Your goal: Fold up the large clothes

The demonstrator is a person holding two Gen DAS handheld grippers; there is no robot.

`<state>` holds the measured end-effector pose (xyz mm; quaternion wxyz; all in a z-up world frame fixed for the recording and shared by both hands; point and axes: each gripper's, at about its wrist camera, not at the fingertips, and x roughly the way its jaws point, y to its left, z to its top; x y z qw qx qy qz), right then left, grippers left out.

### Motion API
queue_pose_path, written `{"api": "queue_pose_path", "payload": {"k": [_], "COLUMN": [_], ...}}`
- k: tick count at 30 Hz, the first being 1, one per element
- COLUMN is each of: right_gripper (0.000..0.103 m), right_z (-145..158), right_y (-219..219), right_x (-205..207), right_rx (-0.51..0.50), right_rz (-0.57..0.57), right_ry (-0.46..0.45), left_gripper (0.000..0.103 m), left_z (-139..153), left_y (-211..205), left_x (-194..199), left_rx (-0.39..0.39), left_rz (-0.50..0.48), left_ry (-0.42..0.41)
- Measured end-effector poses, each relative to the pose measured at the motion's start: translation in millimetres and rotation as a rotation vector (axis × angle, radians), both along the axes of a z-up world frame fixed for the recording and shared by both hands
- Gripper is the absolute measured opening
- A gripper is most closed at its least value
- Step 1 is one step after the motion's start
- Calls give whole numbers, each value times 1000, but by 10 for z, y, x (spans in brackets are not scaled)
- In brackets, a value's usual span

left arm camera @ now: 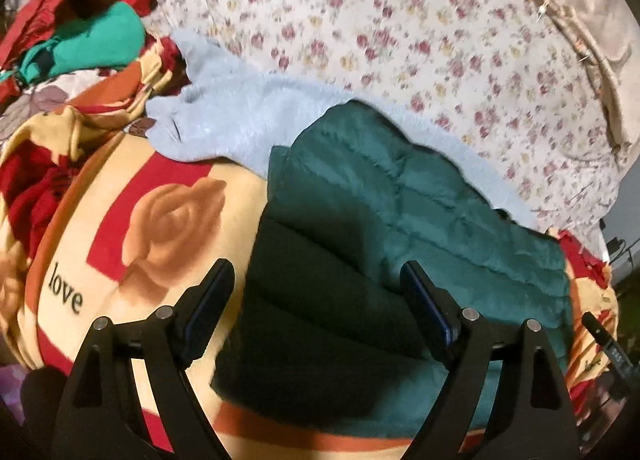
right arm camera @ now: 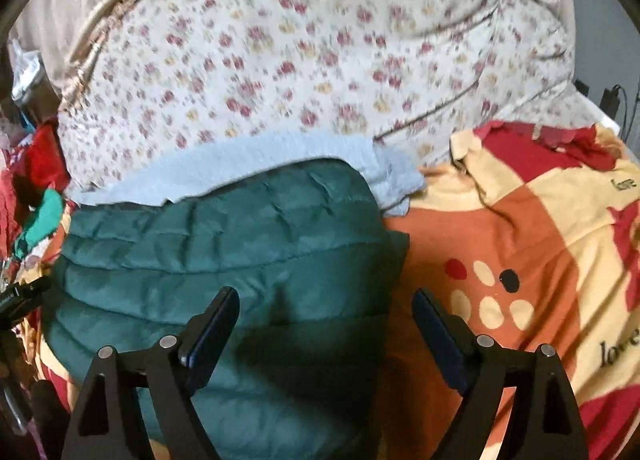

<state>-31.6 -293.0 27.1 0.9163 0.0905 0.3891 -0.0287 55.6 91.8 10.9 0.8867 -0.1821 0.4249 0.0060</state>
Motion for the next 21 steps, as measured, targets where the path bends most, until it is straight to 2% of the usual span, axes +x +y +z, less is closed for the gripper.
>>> {"api": "queue_pose_path", "payload": {"k": [3, 7, 11, 21], "right_gripper": [87, 88, 99, 100], "right_z": [81, 106, 128, 136], "right_y": [139, 450, 725, 1204], "right_x": [-125, -221, -326, -493], "right_rx": [28, 40, 38, 32], "right_rz": [7, 47, 62, 93], "right_ry": [-33, -44, -71, -91], "left_gripper": [85, 85, 85, 85], "left_z": [84, 181, 236, 319], "left_y": [-98, -268, -375, -610], "left_x": [-136, -252, -374, -672], "left_rx": [4, 100, 150, 250], "left_rz": [-10, -27, -39, -65], "left_ry": [-33, -59, -91, -160]}}
